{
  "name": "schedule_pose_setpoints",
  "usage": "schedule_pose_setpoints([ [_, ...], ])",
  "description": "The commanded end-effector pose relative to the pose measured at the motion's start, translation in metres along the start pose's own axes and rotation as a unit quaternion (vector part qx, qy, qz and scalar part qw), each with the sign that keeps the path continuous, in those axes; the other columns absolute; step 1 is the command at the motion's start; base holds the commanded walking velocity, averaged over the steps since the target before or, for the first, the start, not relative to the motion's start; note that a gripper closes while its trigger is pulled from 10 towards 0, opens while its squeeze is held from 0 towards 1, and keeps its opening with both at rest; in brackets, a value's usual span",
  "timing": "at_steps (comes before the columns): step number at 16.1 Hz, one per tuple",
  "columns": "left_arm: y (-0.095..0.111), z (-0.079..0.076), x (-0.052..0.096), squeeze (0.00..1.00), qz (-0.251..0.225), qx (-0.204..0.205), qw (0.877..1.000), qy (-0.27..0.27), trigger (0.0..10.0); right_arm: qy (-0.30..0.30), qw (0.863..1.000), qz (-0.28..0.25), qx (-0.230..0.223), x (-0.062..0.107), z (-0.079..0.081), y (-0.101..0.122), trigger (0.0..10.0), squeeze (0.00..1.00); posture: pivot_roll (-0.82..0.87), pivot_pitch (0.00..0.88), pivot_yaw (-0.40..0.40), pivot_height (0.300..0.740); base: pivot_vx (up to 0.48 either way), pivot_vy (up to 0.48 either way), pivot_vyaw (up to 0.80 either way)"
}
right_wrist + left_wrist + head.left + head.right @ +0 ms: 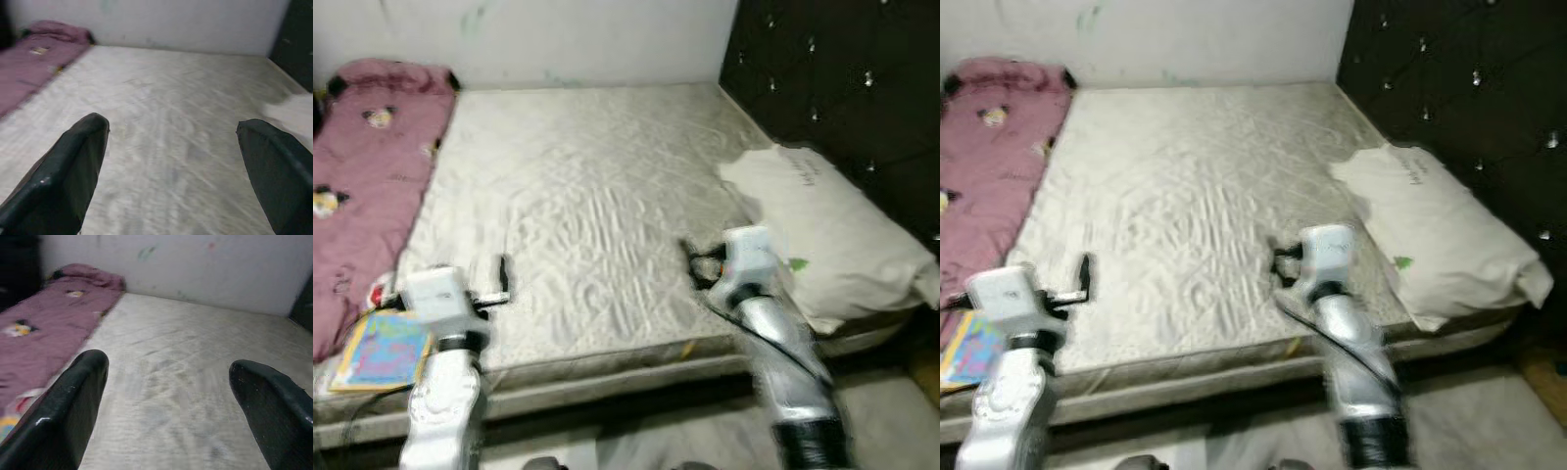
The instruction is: Clean up the room
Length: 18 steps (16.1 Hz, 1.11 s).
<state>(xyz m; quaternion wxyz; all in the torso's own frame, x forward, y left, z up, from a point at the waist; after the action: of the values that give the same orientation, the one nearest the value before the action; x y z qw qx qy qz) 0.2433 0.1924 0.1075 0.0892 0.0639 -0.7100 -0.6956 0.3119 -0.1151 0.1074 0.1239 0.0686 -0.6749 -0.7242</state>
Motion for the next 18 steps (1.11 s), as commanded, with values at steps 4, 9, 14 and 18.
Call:
schedule_pose_setpoints([
  [4,0.004,-0.008,-0.003,0.00,-0.007,0.001,1.000,-0.008,10.0,-0.015,1.000,-0.004,0.010,-0.001,-0.012,0.004,10.0,0.00,-0.03,0.000,-0.015,0.740,0.000,0.473,0.00],
  [9,0.009,-0.007,-0.006,0.00,-0.020,-0.012,1.000,-0.004,10.0,-0.015,1.000,-0.002,0.008,-0.004,-0.012,0.005,10.0,0.00,-0.04,0.003,-0.019,0.740,0.000,0.378,0.00],
  [14,0.014,-0.014,-0.004,0.00,-0.039,0.009,0.999,-0.036,10.0,-0.015,1.000,-0.002,0.008,-0.005,-0.012,0.005,10.0,0.00,-0.04,0.002,-0.018,0.740,0.137,0.000,0.00],
  [18,0.014,-0.014,-0.003,0.00,-0.040,0.012,0.998,-0.038,10.0,-0.014,1.000,-0.001,0.008,-0.005,-0.012,0.004,10.0,0.00,-0.04,0.003,-0.019,0.740,0.367,0.000,0.00],
])
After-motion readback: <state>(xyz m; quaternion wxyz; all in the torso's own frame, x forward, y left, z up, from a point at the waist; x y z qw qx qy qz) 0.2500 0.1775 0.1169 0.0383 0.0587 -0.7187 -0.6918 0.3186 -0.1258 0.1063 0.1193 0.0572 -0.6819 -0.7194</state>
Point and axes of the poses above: a point about 5 cm out from each wrist's last joint towards the gripper, its own x axis pointing back from the gripper into the wrist, its own y axis along the axis of the wrist's last joint, z = x × y, the point moved 2 cm from there along -x, pointing out of the wrist towards the gripper, and after that the axes turned 4 degrees about -x, right-handed, at the moved point
